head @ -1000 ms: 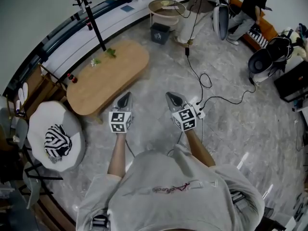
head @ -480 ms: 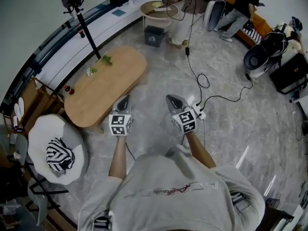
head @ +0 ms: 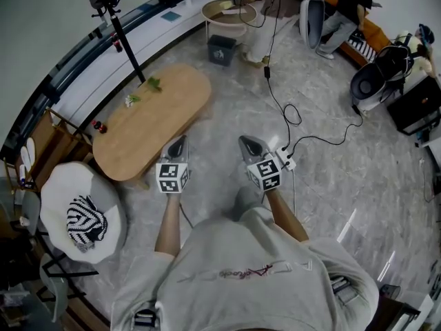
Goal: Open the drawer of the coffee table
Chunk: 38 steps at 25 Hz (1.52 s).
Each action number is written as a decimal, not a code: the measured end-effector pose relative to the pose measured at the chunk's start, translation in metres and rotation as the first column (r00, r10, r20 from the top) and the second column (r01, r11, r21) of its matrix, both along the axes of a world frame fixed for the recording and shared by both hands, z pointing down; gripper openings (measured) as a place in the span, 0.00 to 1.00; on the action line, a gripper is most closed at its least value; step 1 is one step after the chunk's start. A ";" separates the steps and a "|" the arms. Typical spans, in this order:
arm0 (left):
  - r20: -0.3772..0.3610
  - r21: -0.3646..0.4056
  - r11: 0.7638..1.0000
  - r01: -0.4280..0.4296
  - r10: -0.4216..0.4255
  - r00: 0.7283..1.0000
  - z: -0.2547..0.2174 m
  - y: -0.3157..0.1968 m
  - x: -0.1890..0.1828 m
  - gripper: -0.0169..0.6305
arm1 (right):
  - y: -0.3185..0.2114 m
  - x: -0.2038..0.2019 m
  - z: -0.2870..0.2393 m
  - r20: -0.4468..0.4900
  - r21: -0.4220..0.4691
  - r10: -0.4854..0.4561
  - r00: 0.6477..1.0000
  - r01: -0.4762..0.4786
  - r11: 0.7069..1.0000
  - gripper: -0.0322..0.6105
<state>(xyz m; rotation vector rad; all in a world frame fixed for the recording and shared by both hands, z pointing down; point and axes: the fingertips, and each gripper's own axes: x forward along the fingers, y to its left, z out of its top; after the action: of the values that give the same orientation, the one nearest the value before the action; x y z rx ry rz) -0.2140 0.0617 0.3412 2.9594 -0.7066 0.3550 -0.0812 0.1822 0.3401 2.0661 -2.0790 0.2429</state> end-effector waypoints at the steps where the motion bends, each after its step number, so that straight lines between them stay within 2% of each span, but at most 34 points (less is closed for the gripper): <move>1: 0.001 0.001 1.000 0.000 0.000 1.000 0.000 0.001 0.001 0.03 | 0.000 0.001 -0.001 0.002 0.003 -0.001 1.000 0.001 1.000 0.05; 8: 0.016 0.002 1.000 0.023 -0.023 1.000 0.004 -0.002 0.012 0.03 | -0.006 0.017 0.004 0.007 0.015 -0.020 1.000 0.020 1.000 0.05; 15: 0.038 0.009 0.998 0.066 -0.066 0.997 0.005 -0.035 0.034 0.02 | -0.037 0.049 0.015 0.028 0.016 -0.054 0.998 0.053 0.998 0.05; 21: 0.058 0.004 0.997 0.079 -0.079 0.995 0.007 -0.075 0.076 0.03 | -0.087 0.091 0.017 0.044 0.025 -0.086 0.995 0.085 0.996 0.05; 38: 0.091 0.018 0.987 0.159 -0.160 0.983 -0.013 -0.200 0.232 0.03 | -0.229 0.261 0.000 0.060 0.029 -0.160 0.985 0.159 0.987 0.06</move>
<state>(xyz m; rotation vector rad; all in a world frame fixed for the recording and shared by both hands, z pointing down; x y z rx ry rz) 0.0178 -0.1379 0.3282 2.8863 -0.9521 0.4781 0.1793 -0.0466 0.3404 1.9149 -2.2804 0.2616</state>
